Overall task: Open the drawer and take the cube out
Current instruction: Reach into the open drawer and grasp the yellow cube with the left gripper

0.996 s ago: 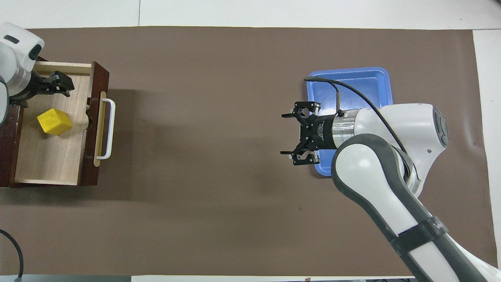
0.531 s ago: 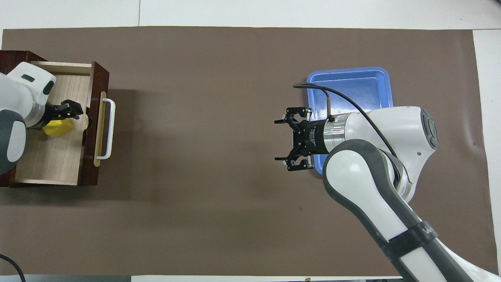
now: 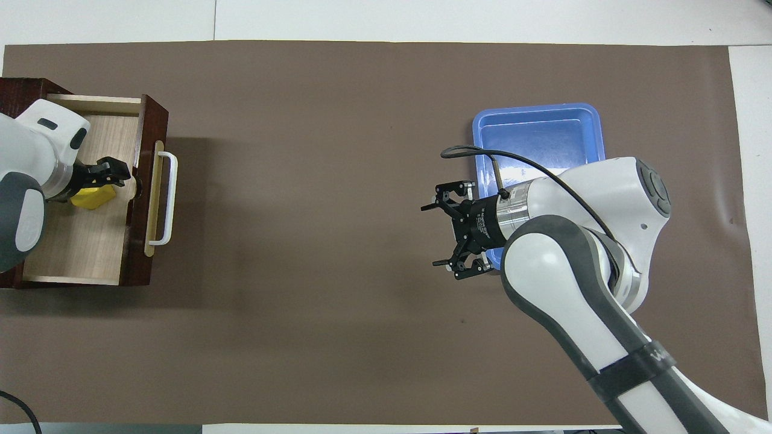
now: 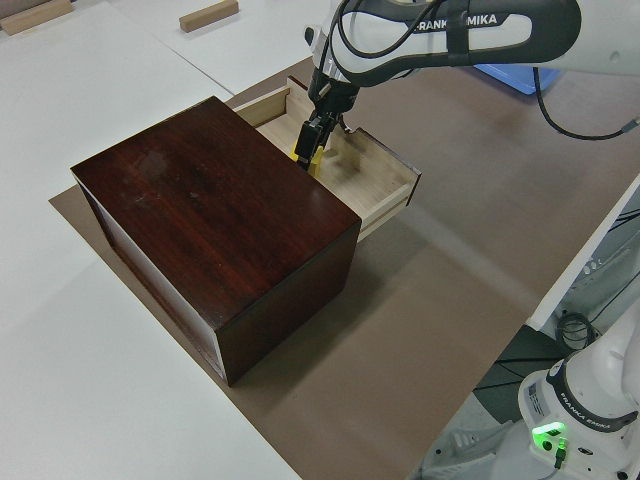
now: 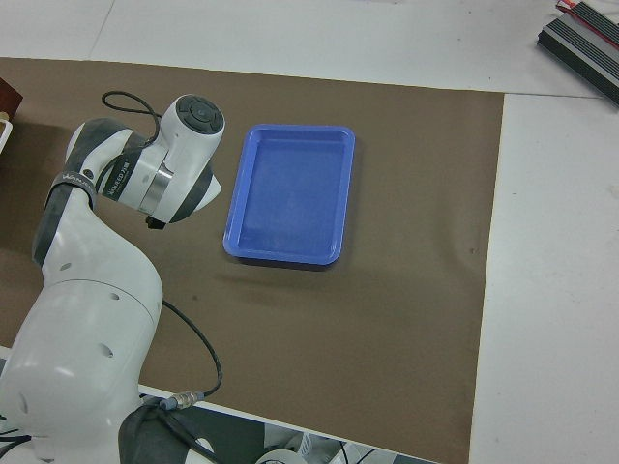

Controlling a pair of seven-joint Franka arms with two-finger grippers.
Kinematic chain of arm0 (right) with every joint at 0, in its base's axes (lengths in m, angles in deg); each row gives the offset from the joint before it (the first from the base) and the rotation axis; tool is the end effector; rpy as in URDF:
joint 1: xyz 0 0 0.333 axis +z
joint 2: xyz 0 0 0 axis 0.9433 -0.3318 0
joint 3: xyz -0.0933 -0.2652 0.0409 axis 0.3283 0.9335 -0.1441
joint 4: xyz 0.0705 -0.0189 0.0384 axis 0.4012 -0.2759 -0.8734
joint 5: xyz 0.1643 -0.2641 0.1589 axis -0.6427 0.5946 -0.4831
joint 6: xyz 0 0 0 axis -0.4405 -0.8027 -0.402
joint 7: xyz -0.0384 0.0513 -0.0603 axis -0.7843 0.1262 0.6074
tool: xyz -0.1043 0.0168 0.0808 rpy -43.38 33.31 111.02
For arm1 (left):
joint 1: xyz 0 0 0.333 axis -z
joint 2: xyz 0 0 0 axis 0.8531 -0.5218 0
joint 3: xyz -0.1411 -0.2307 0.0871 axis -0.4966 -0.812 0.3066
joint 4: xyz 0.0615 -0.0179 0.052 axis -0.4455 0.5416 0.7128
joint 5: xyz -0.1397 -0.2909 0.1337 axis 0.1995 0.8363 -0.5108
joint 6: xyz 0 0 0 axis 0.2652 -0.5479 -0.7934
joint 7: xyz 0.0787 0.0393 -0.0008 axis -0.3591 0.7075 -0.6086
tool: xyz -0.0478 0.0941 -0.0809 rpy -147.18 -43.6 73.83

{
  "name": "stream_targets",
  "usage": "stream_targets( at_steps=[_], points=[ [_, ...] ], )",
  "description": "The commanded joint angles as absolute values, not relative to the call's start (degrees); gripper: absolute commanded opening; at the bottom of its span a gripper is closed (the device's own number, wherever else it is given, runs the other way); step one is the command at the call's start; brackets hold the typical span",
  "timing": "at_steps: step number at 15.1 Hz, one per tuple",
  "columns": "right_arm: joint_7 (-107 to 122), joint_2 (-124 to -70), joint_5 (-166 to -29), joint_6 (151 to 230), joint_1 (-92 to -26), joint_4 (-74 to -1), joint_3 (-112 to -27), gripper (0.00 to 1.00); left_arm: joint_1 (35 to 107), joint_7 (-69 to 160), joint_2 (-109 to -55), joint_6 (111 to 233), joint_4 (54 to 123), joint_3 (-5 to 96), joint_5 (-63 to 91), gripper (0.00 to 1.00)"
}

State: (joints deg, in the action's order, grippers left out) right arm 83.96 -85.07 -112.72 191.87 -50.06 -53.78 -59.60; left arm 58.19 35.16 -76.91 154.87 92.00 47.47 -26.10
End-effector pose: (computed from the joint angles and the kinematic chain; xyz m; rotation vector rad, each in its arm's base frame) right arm 0.4765 0.2137 0.3780 -2.0733 1.5709 0.7021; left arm 0.5420 0.0113 0.3998 -2.8980 -0.4573 -0.1622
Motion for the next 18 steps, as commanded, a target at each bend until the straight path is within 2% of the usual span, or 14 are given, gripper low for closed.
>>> stream_targets(
  at_steps=[1,2,3,4,10,11,12,14,16,18],
  points=[
    [83.36,-86.98,-112.73,190.29,-51.37,-51.07,-59.68,1.00,58.64,30.52,-77.94,155.36,90.11,47.35,-25.84,0.45],
    [84.85,-88.21,-113.43,190.47,-51.63,-49.85,-59.68,1.00,58.99,30.17,-78.12,155.27,89.58,47.35,-25.93,0.54],
    [86.69,-89.61,-113.70,190.99,-51.55,-48.27,-59.68,1.00,58.99,30.07,-78.30,155.53,89.31,47.35,-25.93,0.80],
    [87.93,-91.28,-113.70,191.26,-51.11,-46.34,-59.68,1.00,58.81,30.16,-78.30,155.71,89.40,47.35,-26.02,1.00],
    [91.79,-92.96,-113.70,196.43,-49.18,-44.65,-59.94,1.00,57.76,30.34,-78.12,159.57,90.63,47.44,-26.11,1.00],
    [92.15,-93.05,-113.79,196.70,-48.65,-44.65,-59.94,1.00,57.24,30.34,-78.21,159.67,90.63,47.44,-26.11,0.89],
    [92.16,-93.05,-113.79,196.88,-48.56,-44.65,-59.94,1.00,57.06,30.08,-78.21,159.67,90.45,47.44,-26.11,0.63],
    [92.68,-93.14,-113.79,196.80,-48.65,-44.30,-59.94,1.00,56.97,29.99,-78.38,159.14,89.67,47.35,-25.76,0.01],
    [92.68,-93.32,-113.88,196.62,-49.09,-43.77,-59.94,1.00,57.05,29.99,-80.40,154.86,84.68,47.26,-25.32,0.00],
    [92.68,-93.32,-113.88,196.62,-49.18,-43.68,-59.94,1.00,57.84,29.99,-82.51,146.00,76.61,47.35,-23.22,0.00]
  ],
)
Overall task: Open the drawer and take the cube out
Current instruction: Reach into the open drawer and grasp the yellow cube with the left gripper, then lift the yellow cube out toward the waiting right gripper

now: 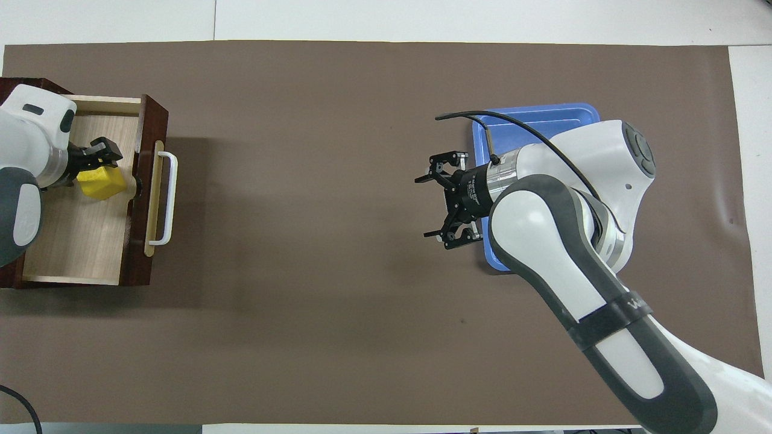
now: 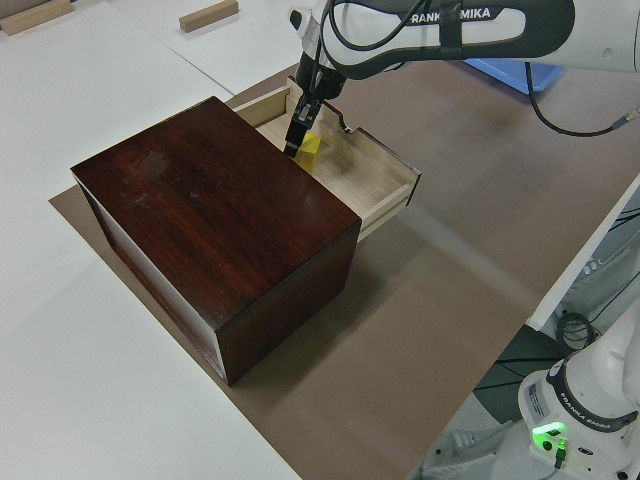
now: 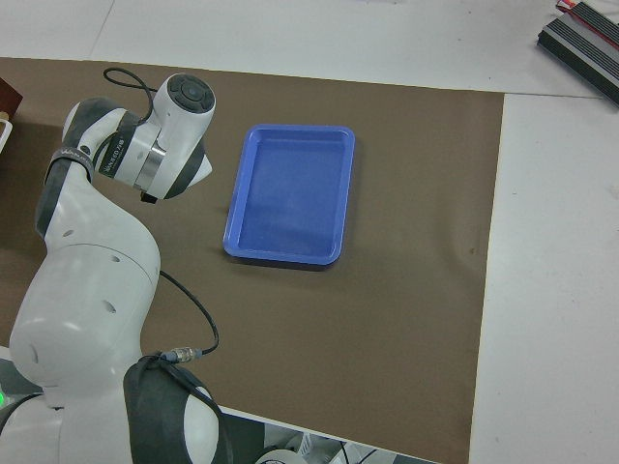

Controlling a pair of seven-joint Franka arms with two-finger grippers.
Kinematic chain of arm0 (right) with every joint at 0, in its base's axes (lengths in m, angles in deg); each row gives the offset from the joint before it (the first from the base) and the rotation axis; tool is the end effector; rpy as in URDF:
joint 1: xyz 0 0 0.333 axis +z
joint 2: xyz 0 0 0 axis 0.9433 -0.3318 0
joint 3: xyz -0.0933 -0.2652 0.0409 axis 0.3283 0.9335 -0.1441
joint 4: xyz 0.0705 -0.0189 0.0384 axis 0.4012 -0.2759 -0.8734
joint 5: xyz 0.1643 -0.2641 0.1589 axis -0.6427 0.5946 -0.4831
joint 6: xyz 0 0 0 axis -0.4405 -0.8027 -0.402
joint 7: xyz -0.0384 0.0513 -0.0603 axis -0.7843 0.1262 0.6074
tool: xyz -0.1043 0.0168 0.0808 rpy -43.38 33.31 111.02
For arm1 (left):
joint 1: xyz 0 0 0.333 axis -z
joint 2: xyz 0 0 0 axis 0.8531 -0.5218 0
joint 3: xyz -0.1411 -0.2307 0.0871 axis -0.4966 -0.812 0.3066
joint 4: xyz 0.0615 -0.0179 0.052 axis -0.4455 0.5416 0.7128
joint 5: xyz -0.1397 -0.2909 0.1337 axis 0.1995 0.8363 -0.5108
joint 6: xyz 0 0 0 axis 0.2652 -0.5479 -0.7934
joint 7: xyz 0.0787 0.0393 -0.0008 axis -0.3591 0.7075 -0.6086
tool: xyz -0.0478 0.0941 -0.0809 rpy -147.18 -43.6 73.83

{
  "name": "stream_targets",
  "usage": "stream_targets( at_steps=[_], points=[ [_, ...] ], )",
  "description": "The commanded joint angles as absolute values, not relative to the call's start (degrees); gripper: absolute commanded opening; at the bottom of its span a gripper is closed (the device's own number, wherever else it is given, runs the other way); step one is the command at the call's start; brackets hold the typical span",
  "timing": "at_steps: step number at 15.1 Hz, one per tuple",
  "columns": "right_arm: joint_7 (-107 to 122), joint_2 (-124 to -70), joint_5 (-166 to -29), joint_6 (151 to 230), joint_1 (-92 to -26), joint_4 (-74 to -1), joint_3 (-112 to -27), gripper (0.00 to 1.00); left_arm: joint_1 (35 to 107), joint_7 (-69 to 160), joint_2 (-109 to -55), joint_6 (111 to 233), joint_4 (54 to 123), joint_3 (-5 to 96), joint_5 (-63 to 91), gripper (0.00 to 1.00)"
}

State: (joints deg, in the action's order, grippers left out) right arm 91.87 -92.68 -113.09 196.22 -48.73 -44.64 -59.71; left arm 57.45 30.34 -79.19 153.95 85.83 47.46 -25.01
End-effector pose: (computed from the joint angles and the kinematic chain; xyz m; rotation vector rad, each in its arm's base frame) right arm 0.5211 0.2361 0.3776 -1.9585 1.6990 0.6478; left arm 0.5638 0.0177 0.4235 -2.8906 -0.6285 -0.2434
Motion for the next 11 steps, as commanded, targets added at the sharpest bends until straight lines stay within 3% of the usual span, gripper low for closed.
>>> stream_targets(
  at_steps=[1,5,11],
  points=[
    [92.68,-93.32,-113.88,196.53,-49.35,-43.59,-59.94,1.00,58.11,29.20,-83.13,141.43,72.82,47.35,-22.16,0.00],
    [92.77,-93.40,-115.36,196.09,-49.62,-42.89,-59.94,1.00,58.37,17.37,-80.16,130.68,67.42,46.65,-14.26,0.00],
    [95.23,-93.67,-115.81,199.17,-48.12,-42.89,-59.94,1.00,71.62,-24.36,-78.04,135.04,70.14,46.04,-10.29,0.00]
  ],
)
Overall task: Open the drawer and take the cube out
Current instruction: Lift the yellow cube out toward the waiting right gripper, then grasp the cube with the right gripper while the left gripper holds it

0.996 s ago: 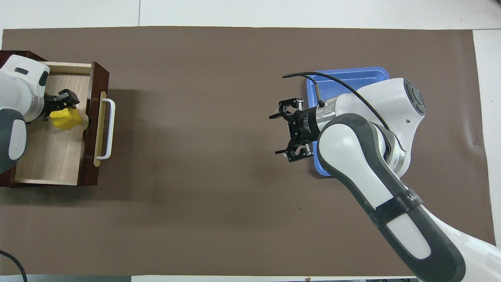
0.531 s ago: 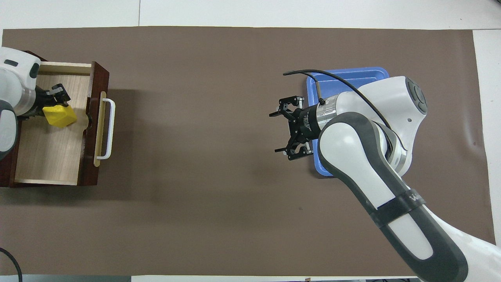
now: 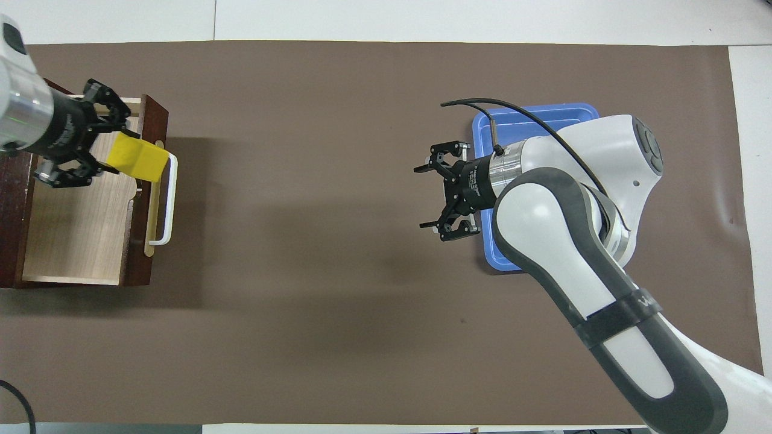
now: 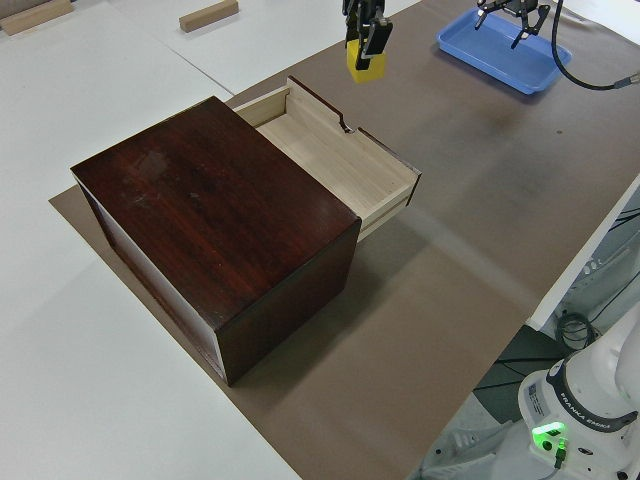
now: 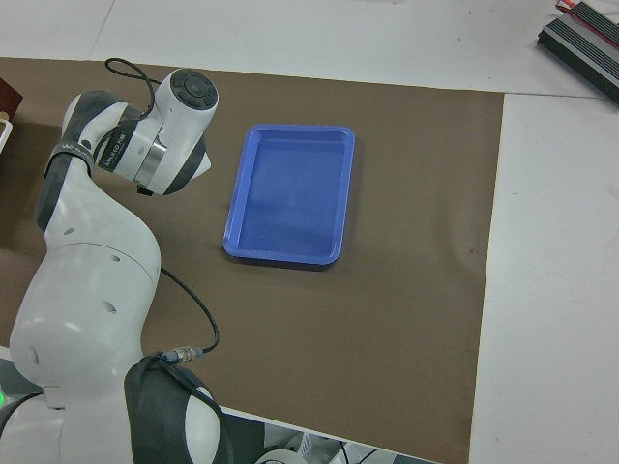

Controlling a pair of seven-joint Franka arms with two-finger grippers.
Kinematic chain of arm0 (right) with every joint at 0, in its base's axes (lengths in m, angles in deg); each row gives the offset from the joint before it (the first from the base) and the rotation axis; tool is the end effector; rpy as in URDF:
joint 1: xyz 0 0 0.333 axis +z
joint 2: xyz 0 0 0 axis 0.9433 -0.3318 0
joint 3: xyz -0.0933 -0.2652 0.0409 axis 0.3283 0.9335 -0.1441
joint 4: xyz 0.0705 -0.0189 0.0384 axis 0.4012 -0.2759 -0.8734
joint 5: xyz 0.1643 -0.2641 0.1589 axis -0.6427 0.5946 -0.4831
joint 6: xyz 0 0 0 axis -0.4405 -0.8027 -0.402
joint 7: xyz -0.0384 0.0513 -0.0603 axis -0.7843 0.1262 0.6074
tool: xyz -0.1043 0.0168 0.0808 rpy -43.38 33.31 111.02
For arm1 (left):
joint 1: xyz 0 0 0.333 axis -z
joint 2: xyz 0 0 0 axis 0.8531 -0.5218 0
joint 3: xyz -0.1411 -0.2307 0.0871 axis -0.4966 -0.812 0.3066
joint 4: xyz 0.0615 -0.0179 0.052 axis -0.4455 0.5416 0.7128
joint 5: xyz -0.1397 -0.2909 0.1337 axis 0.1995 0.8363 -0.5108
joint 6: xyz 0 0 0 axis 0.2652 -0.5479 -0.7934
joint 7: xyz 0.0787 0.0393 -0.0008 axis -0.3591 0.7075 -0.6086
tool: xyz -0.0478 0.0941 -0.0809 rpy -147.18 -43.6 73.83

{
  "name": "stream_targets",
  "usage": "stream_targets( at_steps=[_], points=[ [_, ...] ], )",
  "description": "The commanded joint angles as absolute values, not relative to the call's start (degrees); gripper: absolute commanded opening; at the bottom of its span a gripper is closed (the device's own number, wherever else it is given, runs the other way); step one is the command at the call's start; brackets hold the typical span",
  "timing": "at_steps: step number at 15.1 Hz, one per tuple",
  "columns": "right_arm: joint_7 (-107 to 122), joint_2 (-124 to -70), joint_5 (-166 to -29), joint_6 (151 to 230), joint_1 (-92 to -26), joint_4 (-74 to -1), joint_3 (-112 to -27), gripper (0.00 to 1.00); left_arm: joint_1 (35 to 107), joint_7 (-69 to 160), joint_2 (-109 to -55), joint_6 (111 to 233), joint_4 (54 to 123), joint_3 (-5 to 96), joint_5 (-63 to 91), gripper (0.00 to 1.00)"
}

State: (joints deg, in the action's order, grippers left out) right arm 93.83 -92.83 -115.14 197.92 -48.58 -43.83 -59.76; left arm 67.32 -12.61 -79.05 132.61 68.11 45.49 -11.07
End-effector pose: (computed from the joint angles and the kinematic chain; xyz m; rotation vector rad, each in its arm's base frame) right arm 0.5275 0.2387 0.3853 -1.8810 1.7311 0.6448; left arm 0.5452 -0.1128 0.5245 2.6567 1.5936 0.0478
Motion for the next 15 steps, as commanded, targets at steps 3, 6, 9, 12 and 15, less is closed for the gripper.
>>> stream_targets(
  at_steps=[3,6,9,12,15],
  points=[
    [95.15,-93.58,-115.72,198.73,-47.07,-43.41,-59.94,1.00,76.38,-37.13,-73.48,144.16,80.66,46.12,-5.91,0.00],
    [94.88,-93.23,-115.72,198.64,-45.49,-44.29,-59.94,1.00,79.37,-45.59,-71.53,152.27,88.59,46.03,-0.72,0.00],
    [94.88,-94.19,-115.81,200.56,-43.56,-44.38,-59.94,1.00,84.97,-49.71,-73.19,156.30,91.05,46.03,1.84,0.00],
    [94.88,-96.12,-115.90,202.33,-42.24,-43.60,-59.94,1.00,90.52,-56.22,-74.78,164.04,92.91,46.03,1.84,0.00],
    [95.06,-97.45,-115.99,203.82,-41.17,-42.80,-59.94,1.00,93.26,-57.47,-75.75,165.55,93.35,46.03,1.84,0.00]
  ],
)
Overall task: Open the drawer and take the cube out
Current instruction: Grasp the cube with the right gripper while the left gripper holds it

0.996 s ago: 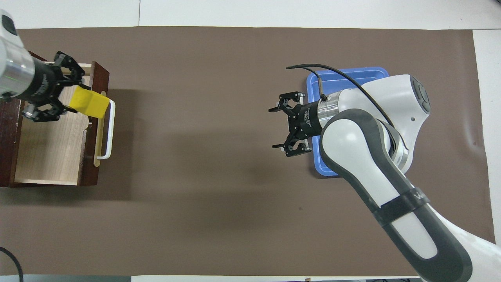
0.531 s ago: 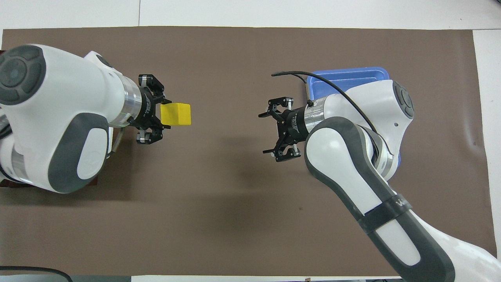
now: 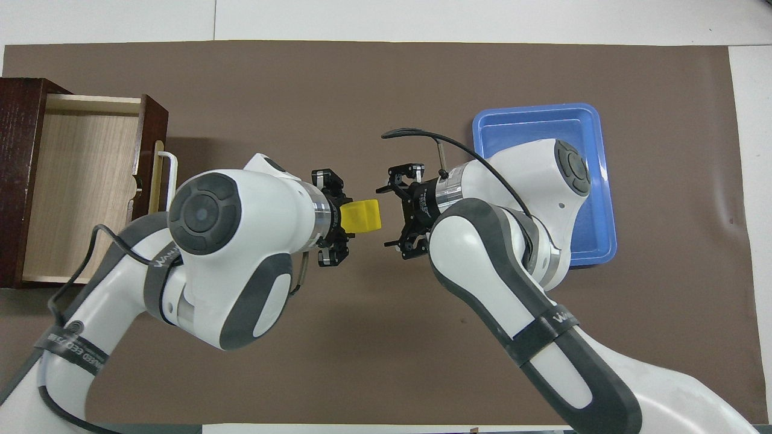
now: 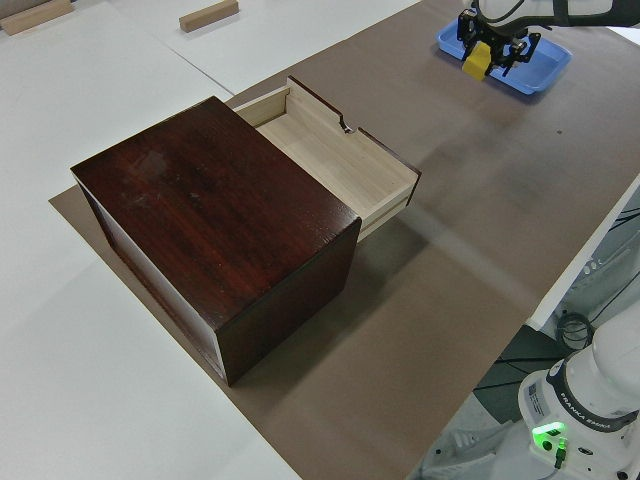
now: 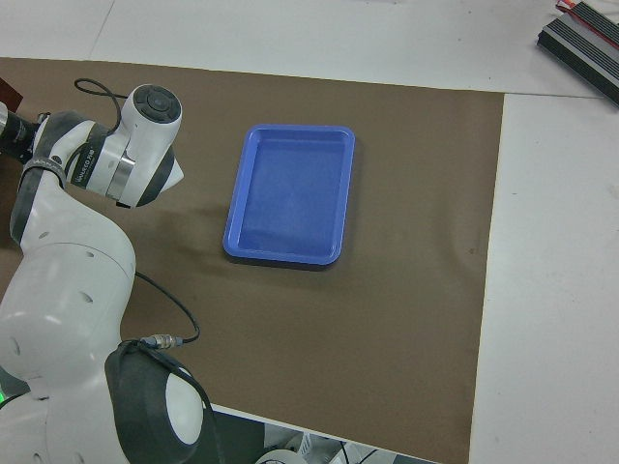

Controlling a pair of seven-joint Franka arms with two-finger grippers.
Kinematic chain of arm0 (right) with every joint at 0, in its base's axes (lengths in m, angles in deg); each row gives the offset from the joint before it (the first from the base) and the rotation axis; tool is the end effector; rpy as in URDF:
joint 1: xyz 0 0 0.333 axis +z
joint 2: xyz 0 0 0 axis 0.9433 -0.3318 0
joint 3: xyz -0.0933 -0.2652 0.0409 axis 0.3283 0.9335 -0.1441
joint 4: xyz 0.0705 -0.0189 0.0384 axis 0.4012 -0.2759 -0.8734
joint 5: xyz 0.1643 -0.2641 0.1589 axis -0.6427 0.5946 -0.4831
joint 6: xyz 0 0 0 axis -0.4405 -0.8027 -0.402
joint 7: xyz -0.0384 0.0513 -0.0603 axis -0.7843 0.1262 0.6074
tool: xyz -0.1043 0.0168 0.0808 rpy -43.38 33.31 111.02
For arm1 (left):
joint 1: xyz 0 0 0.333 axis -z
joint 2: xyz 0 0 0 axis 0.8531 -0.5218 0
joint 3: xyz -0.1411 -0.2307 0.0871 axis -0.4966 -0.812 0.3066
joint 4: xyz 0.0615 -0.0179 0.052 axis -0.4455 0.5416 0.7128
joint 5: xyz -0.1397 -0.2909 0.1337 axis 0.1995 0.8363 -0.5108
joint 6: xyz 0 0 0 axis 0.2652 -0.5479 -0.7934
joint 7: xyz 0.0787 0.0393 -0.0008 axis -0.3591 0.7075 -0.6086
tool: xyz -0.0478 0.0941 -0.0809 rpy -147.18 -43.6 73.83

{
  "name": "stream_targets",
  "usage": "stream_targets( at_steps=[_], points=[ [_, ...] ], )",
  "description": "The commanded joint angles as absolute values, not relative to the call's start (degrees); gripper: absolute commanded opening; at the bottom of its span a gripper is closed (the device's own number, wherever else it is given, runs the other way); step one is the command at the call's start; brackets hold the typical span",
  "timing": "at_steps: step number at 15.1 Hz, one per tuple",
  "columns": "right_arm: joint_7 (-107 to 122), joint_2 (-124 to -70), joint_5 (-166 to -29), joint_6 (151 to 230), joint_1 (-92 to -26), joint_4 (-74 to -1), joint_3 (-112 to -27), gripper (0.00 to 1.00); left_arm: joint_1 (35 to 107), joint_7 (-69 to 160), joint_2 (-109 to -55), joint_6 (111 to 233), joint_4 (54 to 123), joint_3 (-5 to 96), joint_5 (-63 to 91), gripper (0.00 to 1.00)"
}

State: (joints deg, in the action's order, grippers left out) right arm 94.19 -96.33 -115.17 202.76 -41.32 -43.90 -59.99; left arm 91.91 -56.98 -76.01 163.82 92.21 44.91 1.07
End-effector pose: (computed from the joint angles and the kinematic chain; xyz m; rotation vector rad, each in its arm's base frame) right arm 0.5054 0.3018 0.3539 -1.9749 1.6878 0.6414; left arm 0.4402 -0.3427 0.4224 2.0668 1.9956 -0.1899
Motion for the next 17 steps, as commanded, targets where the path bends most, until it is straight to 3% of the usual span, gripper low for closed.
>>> stream_targets(
  at_steps=[1,13,14,15,16,17],
  points=[
    [95.06,-97.45,-115.99,203.74,-41.26,-42.80,-59.94,1.00,94.05,-57.47,-75.75,165.55,93.87,46.03,1.84,0.00],
    [95.15,-97.53,-115.90,204.00,-40.39,-42.80,-59.94,1.00,94.41,-57.38,-75.66,165.91,95.11,46.03,1.84,0.00],
    [95.15,-97.53,-115.99,204.00,-40.04,-42.89,-59.94,0.93,94.41,-57.38,-75.57,165.91,95.02,46.03,1.84,0.00],
    [95.15,-97.53,-115.99,204.00,-40.21,-42.89,-59.94,0.77,94.41,-57.38,-75.66,165.91,95.11,46.12,1.84,0.00],
    [95.06,-97.53,-115.99,203.83,-40.39,-42.89,-59.94,0.46,94.32,-57.38,-75.66,165.91,95.11,46.12,1.84,0.00],
    [94.88,-97.53,-115.90,203.65,-40.56,-42.80,-59.94,0.03,94.32,-57.38,-75.66,165.91,95.02,46.12,1.84,0.00]
  ],
)
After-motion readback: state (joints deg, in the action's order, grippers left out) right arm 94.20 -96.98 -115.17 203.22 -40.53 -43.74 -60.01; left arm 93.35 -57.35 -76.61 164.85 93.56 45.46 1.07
